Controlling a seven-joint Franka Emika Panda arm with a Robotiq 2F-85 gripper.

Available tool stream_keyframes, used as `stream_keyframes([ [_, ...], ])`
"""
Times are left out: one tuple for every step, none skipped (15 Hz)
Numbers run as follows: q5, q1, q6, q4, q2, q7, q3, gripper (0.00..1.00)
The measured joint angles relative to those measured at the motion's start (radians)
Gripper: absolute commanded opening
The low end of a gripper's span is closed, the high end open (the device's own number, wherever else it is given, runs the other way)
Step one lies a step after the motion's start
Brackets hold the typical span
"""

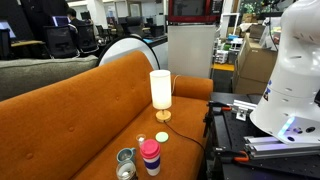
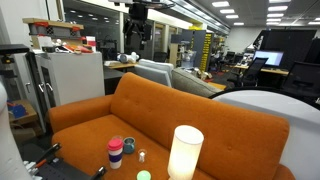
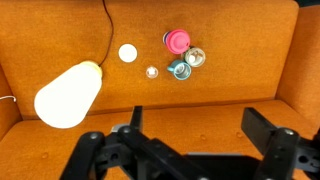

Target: Take the green lid from the couch and put it on the clear bottle

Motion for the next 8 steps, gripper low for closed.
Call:
stream_keyframes([
  [0.0, 0.0, 0.008, -0.005, 0.005, 0.007, 0.004, 1.0],
  [0.0, 0.0, 0.026, -0.014, 0.017, 0.017, 0.009, 1.0],
  [0.0, 0.0, 0.053, -0.025, 0.037, 0.031, 0.017, 1.0],
  [0.001, 0.001, 0.089, -0.038, 0.062, 0.045, 0.026, 1.0],
  [0.001, 0.001, 0.124, -0.051, 0.095, 0.063, 0.035, 1.0],
  [0.001, 0.001, 0.151, -0.06, 0.131, 0.083, 0.043, 1.0],
  [0.001, 0.001, 0.17, -0.065, 0.171, 0.111, 0.05, 1.0],
  [0.001, 0.001, 0.184, -0.067, 0.211, 0.142, 0.054, 1.0],
])
